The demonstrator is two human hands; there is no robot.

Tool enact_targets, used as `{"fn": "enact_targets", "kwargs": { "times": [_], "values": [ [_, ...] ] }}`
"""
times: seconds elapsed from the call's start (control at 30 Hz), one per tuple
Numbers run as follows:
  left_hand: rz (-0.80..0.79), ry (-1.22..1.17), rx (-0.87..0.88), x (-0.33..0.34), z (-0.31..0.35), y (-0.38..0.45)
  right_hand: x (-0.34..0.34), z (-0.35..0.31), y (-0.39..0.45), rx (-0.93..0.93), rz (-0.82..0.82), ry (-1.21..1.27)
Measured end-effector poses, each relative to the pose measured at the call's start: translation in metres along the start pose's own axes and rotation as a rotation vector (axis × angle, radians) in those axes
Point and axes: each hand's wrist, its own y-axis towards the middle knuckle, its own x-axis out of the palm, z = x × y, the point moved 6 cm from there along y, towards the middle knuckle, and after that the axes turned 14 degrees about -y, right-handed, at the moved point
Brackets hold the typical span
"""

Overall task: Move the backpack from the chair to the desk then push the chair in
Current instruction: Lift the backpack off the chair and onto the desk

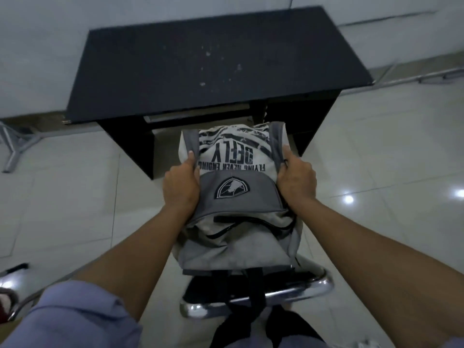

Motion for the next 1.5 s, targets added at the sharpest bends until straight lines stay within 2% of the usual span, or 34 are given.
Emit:
{"fn": "enact_targets", "kwargs": {
  "times": [0.13, 0.33, 0.5, 0.73, 0.9, 1.03, 1.5],
  "values": [
    [0.160, -0.052, 0.080, -0.044, 0.068, 0.024, -0.073, -0.001, 0.030, -0.036, 0.197, 0.058],
    [0.349, -0.152, 0.220, -0.080, 0.182, 0.045, -0.170, 0.029, 0.079, -0.105, 0.388, 0.099],
    [0.461, -0.230, 0.233, -0.078, 0.276, 0.054, -0.239, 0.076, 0.127, -0.174, 0.464, 0.166],
    [0.503, -0.294, 0.226, -0.042, 0.384, 0.080, -0.308, 0.146, 0.196, -0.186, 0.556, 0.157],
    [0.488, -0.314, 0.214, -0.014, 0.431, 0.121, -0.321, 0.174, 0.257, -0.147, 0.550, 0.160],
    [0.477, -0.306, 0.205, 0.004, 0.443, 0.155, -0.318, 0.176, 0.302, -0.168, 0.540, 0.223],
    [0.424, -0.304, 0.185, 0.045, 0.463, 0.362, -0.279, 0.128, 0.505, -0.186, 0.455, 0.300]
  ]
}}
